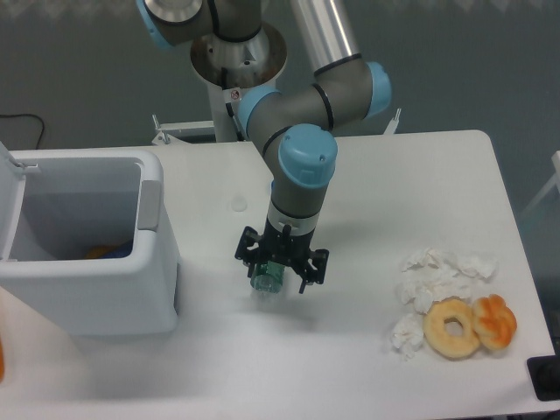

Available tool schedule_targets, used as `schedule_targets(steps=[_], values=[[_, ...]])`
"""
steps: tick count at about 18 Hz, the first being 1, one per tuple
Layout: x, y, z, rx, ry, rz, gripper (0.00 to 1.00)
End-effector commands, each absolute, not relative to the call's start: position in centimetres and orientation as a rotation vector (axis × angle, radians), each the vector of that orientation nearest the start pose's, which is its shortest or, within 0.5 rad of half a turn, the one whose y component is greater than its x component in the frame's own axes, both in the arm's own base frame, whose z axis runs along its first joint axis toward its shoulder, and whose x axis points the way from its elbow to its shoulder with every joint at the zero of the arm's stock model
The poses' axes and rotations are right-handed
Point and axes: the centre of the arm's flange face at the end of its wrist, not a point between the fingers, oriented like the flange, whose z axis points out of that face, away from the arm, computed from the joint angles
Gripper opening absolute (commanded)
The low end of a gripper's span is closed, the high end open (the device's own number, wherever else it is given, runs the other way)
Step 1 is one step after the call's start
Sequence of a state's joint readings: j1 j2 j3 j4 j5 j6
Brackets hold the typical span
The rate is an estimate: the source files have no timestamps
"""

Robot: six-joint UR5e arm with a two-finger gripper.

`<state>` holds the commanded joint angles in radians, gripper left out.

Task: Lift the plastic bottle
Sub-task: 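Lower the gripper down around the bottle's middle, then close the gripper fingers on the bottle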

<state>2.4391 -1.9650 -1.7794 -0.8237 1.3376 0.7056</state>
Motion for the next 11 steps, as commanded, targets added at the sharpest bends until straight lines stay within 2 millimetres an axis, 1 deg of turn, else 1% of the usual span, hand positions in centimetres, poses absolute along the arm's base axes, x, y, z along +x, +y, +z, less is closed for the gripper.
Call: schedule_targets(steps=[2,5,7,8,11], values=[[-35.3,50.8,24.6,-2.873,-0.202,-0.101,1.0],[-35.3,50.9,24.6,-2.873,-0.202,-0.101,1.0],[-35.3,50.9,24.4,-2.878,-0.201,-0.105,1.0],[-35.2,51.0,23.9,-2.883,-0.199,-0.113,1.0],[-34.8,51.3,23.7,-2.887,-0.186,-0.116,1.0]])
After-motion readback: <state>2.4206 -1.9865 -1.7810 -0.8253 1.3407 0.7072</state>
